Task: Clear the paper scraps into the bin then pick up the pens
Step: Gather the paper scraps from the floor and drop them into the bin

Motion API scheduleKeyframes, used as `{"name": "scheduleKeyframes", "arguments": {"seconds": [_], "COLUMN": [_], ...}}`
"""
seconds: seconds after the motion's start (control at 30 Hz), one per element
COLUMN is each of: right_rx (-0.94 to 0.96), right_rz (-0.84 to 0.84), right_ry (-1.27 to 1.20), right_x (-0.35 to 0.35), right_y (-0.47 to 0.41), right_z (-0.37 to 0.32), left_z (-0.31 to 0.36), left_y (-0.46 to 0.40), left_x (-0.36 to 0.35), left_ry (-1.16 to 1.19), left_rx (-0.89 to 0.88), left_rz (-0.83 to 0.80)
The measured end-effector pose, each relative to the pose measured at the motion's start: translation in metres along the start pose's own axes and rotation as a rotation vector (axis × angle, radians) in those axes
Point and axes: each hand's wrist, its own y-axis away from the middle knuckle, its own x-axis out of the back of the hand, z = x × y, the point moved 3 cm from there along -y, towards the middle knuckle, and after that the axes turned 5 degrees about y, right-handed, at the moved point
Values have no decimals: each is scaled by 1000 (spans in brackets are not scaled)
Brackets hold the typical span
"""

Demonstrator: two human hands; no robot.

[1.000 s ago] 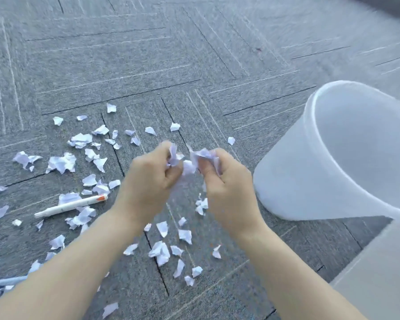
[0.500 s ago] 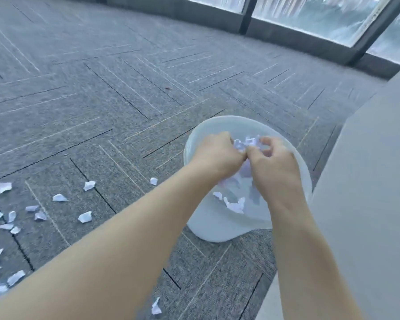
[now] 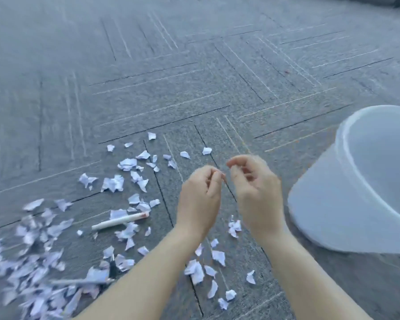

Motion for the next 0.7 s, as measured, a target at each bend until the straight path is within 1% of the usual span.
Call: {"name": "scheduleKeyframes", "arguments": {"seconds": [0.03,0.1,0.17,0.2,0.23,0.3,0.37,0.47,0.53,0.63,0.7], "right_rx": [-1,63,137,169,201,286,392,608,738,903,999], "right_rz": [-146,-422,-627,-698,-744,-779,-844,-1047,-1141,-1215,-1235], "right_ry": [72,199,263,282,298,337,361,359,377,488,573], "right_x": [-34,-90,-129,-144,-158,-183,-209,-244,-263,-285,-288], "right_y": [11,40,67,77,84,88,92,107,119,133,136], "right_z": [11,29,38,37,35,27,15,1,-5,-8,1], "left_z": [-31,-84,-126,-143,-157,-179,-192,-205,-213,-222,-223], "left_y": [12,40,72,88,102,122,134,149,163,184,197], "left_x": [24,74,123,145,167,202,232,266,280,284,282], "left_ry": [-86,-226,-362,-438,-516,-657,-738,-784,-828,-841,-852], "left_rx": [49,148,248,304,361,449,479,484,502,530,558], "left_rz": [43,134,222,255,273,274,264,234,203,148,149]}}
